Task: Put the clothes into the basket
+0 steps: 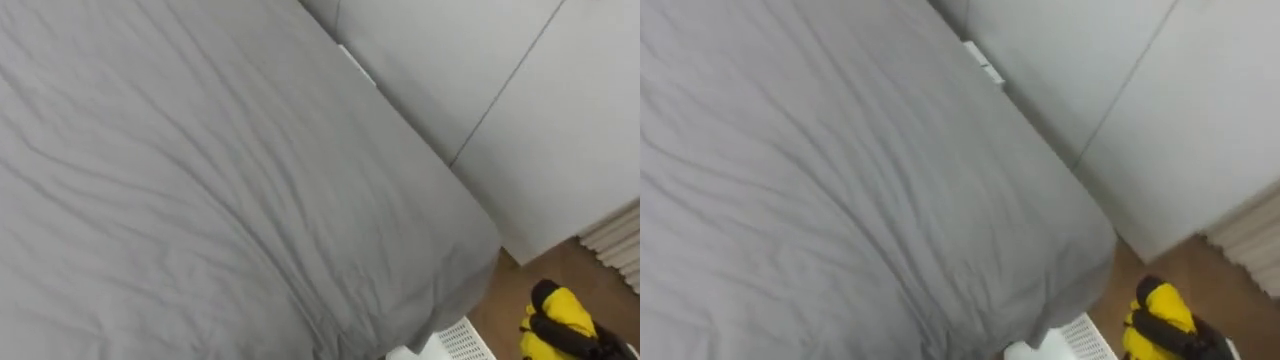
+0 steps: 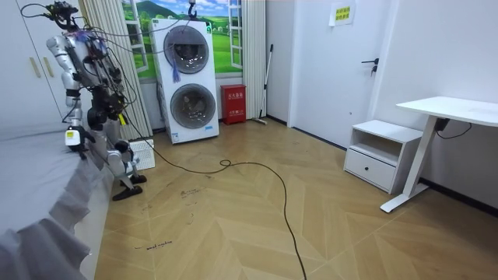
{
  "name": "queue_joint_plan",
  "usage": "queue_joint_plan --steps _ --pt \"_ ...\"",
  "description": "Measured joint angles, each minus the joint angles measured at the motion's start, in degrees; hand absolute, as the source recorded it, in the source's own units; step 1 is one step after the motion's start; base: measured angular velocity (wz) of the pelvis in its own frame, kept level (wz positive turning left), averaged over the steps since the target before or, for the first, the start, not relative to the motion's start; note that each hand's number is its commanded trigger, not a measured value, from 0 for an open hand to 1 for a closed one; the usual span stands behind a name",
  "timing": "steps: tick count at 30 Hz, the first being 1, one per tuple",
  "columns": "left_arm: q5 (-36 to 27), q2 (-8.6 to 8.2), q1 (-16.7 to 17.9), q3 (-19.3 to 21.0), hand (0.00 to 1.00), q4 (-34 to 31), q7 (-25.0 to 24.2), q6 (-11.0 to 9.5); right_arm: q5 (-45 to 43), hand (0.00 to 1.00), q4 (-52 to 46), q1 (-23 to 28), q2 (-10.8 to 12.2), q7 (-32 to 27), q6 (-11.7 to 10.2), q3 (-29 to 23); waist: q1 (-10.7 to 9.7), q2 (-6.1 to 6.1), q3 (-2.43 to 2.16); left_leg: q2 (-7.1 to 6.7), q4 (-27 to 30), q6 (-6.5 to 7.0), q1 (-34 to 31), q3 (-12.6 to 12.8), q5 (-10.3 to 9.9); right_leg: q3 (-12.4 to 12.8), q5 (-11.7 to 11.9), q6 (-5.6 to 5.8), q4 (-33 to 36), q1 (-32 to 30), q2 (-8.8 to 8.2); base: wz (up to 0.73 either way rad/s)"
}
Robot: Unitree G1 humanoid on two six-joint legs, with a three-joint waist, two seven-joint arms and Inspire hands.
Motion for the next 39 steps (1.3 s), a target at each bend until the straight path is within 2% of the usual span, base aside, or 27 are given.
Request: queue_joint_plan --steps 2,4,7,12,15,16,17,21,27,33,39 --pt "-0.01 0.07 -1.73 -0.48 0.00 2.00 -0.06 0.10 -0.95 1.00 2.91 -3.14 -2.04 -0.66 -0.73 -0.01 -0.82 1.02 0.19 -0.19 0.55 0.07 -2.14 0.29 0.01 1.04 -0.14 0.22 1.92 -3.18 0.13 -0.21" --pt "-0.06 0.13 -3.22 -1.17 0.00 2.98 -0.05 0.11 -0.81 1.00 4.30 -4.75 -2.96 -1.25 -0.85 0.01 -0.81 1.55 0.38 -0.10 1.45 0.26 -4.12 0.53 -0.11 1.69 -0.21 0.28 3.24 -5.62 0.35 -0.19" --pt "-0.36 0.63 -5.13 -4.23 0.00 2.98 -0.05 0.11 0.20 1.00 7.09 -6.58 -4.35 -1.94 -1.85 0.12 -0.80 2.87 0.70 0.21 3.47 0.48 -8.16 0.59 -0.26 1.84 -0.25 0.25 5.36 -9.83 0.46 -0.05" --pt "-0.95 1.32 -8.51 -6.29 0.00 4.83 -0.05 0.11 0.09 1.00 12.33 -10.39 -4.65 -2.61 -2.25 0.84 -0.03 3.44 0.97 0.06 5.05 0.62 -12.40 1.72 -0.10 3.22 -0.64 0.07 9.23 -15.66 0.79 -0.12" --pt "-1.44 1.48 -9.56 -6.96 0.00 5.59 -0.02 -0.01 0.16 1.00 14.59 -12.01 -4.80 -3.34 -2.55 1.16 0.04 3.85 0.90 0.10 5.15 0.68 -13.88 1.90 0.18 3.86 -0.67 0.10 9.75 -17.33 1.02 -0.04" --pt "-1.51 1.47 -9.80 -7.33 0.00 5.58 0.00 -0.14 0.18 0.53 15.06 -12.45 -5.20 -3.50 -2.63 1.39 0.10 4.12 0.99 0.14 5.17 0.71 -14.36 1.99 0.33 3.90 -0.54 0.10 9.76 -17.57 1.02 0.00" --pt "-1.51 1.48 -10.11 -8.23 0.00 5.65 0.00 -0.14 0.26 0.00 16.20 -12.96 -5.79 -3.57 -3.20 1.89 0.21 4.32 1.05 0.16 5.09 0.73 -14.48 2.01 0.40 3.87 -0.47 0.12 9.94 -17.84 0.96 0.00" --pt "-1.52 1.47 -10.91 -9.41 0.00 5.86 0.23 -0.15 1.93 0.00 18.51 -14.47 -6.14 -4.25 -4.80 2.60 0.31 4.86 1.14 0.08 5.01 0.83 -15.58 1.97 0.49 3.61 -0.49 0.13 10.11 -19.32 0.77 0.00" --pt "-3.56 1.56 -11.37 -10.60 0.00 5.86 0.59 -0.21 2.63 0.00 21.09 -15.69 -6.16 -4.62 -4.95 2.98 1.05 5.05 1.21 0.01 4.40 0.77 -16.07 1.66 0.70 3.05 -0.64 0.00 9.60 -19.37 0.62 0.03" --pt "-3.90 1.58 -11.53 -10.67 0.00 5.89 0.59 -0.97 3.30 0.00 21.03 -16.03 -6.16 -4.69 -5.78 3.18 2.04 4.82 1.35 -0.46 4.45 0.77 -16.06 1.17 0.73 2.83 -0.82 -0.09 9.36 -19.21 0.51 0.02" --pt "-5.25 2.54 -11.57 -11.66 0.00 5.86 0.58 -1.61 6.80 0.00 21.05 -13.73 -6.15 -4.72 -6.14 7.48 1.86 3.99 1.54 -0.58 4.74 0.79 -16.04 -0.03 0.75 1.45 -1.40 -0.14 9.26 -18.55 -0.01 0.10"
